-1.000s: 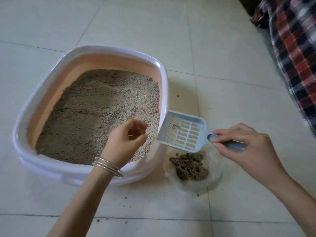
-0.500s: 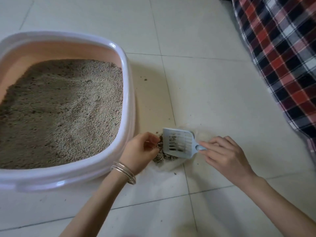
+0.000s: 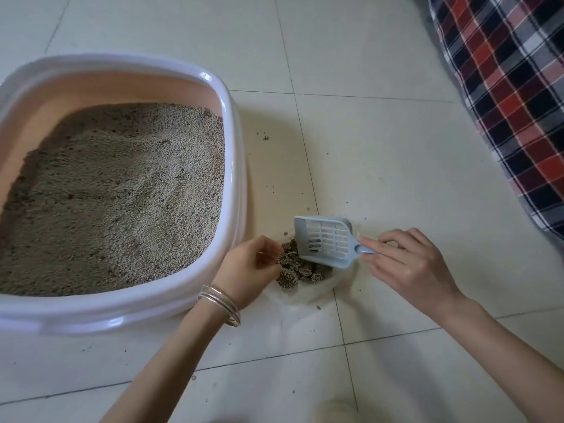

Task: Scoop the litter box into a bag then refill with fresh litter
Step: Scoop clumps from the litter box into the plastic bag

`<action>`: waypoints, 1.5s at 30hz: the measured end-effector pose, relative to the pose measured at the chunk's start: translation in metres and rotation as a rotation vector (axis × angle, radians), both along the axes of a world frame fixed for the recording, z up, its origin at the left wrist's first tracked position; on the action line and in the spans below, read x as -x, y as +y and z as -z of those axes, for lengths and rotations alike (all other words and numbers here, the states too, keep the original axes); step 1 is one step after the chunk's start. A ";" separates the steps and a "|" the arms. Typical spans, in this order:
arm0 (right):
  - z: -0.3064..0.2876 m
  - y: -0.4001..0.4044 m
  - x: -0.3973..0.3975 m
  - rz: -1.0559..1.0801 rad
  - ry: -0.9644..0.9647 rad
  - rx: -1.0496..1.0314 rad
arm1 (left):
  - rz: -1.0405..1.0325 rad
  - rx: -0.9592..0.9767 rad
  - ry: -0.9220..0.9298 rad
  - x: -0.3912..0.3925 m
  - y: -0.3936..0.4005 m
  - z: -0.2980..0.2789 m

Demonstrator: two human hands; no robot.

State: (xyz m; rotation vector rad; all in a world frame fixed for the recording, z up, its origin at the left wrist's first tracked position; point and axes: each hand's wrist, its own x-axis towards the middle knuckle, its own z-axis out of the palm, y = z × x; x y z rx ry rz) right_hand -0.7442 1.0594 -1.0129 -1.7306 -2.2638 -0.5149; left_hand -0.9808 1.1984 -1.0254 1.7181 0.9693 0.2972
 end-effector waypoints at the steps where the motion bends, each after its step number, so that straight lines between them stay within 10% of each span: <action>1: 0.001 0.000 0.000 0.007 0.018 0.005 | -0.002 0.004 -0.006 0.001 0.000 0.000; 13: -0.051 0.052 0.045 0.083 0.440 -0.164 | -0.109 0.013 -0.201 0.031 0.009 -0.054; 25: -0.072 0.169 0.236 -0.237 0.768 0.066 | -0.649 -0.171 -0.188 0.209 0.012 -0.102; 33: -0.053 0.186 0.397 -0.461 0.823 0.253 | -1.112 -0.152 -0.056 0.320 -0.017 -0.079; 45: 0.038 0.205 0.505 -0.289 0.801 0.450 | -1.273 0.071 -0.084 0.361 0.033 0.007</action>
